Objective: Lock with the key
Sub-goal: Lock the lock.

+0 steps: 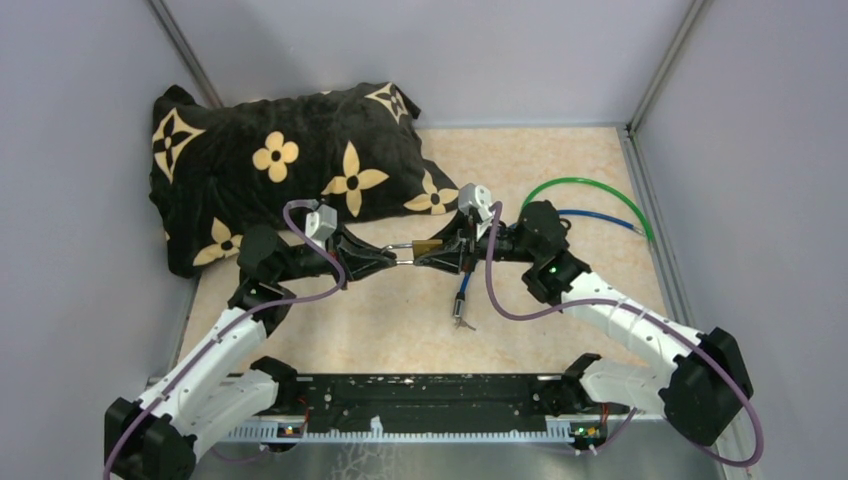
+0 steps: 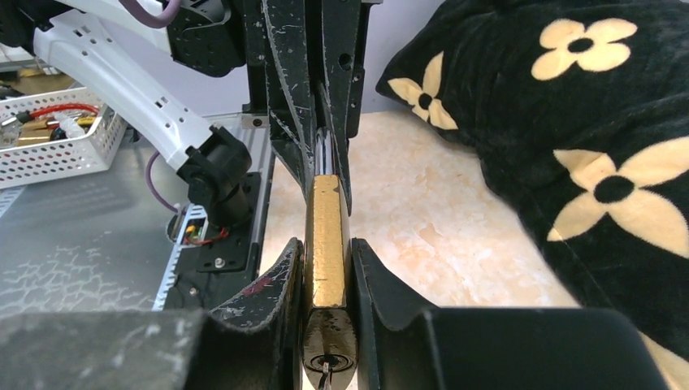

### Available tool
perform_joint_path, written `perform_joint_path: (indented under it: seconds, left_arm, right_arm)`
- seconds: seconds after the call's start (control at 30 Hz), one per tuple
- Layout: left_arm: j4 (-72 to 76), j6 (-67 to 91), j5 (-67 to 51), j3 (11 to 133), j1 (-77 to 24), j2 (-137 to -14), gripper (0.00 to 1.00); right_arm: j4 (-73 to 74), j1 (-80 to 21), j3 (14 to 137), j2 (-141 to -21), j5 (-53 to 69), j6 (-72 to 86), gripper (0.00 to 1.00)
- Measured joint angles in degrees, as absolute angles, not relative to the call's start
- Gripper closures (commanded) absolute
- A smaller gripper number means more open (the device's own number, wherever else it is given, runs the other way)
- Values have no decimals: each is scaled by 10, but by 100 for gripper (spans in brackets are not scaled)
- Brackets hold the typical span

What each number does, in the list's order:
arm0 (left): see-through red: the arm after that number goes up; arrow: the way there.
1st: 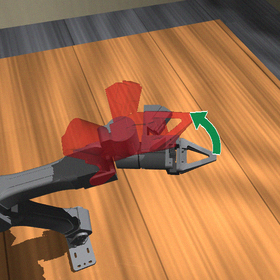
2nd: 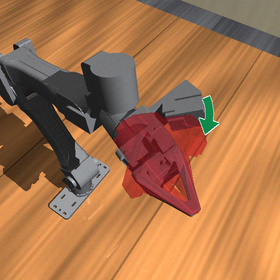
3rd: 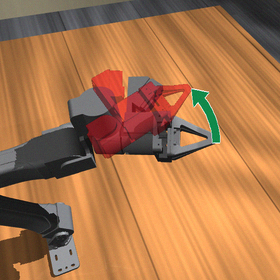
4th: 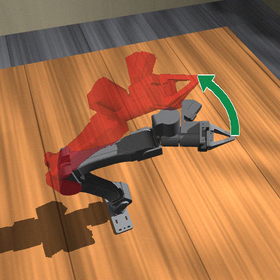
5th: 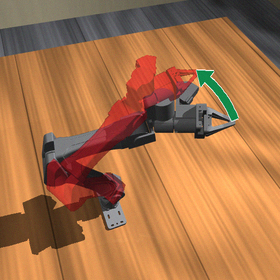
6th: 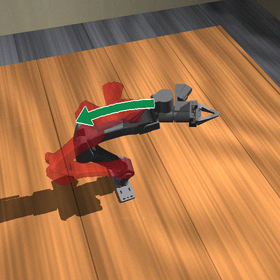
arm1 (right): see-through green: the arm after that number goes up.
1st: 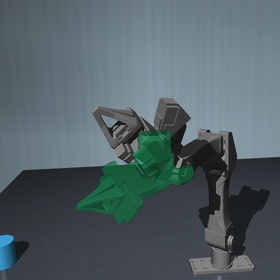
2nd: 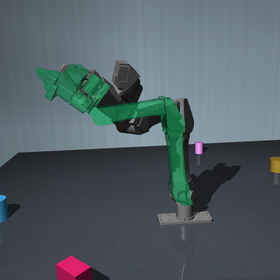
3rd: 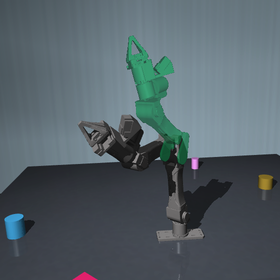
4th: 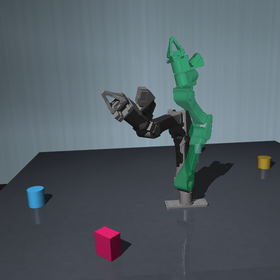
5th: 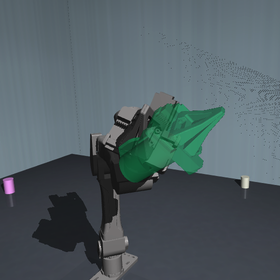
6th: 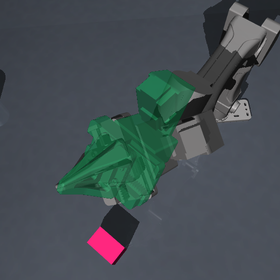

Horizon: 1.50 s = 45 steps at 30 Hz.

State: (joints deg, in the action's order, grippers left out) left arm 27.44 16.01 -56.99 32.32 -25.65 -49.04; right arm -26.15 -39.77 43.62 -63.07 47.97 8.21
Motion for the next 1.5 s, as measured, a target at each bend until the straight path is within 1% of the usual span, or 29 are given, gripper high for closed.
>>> perform_joint_path:
  seconds: [0.33,0.57,0.83,0.93,1.13,1.27,1.5]
  left_arm:
    - [308,171,-505,322,-269,-514,100]
    - [342,173,-467,310,-295,-525,100]
    - [363,167,-469,310,-305,-536,100]
    - [349,155,-486,311,-305,-538,100]
    - [242,116,-529,342,-298,-549,100]
    - [225,119,-538,347,-296,-556,100]
    - [179,140,-552,355,-265,-558,100]
  right_arm:
    - [-346,-389,436,-678,477,108,100]
    - [-409,-379,436,-695,493,135,100]
    - [-453,-376,435,-705,505,145,100]
    - [-454,-374,436,-712,521,147,100]
    - [-404,-373,433,-710,525,134,100]
    - [-394,-373,430,-710,524,135,100]
    - [-401,-386,398,-709,477,133,100]
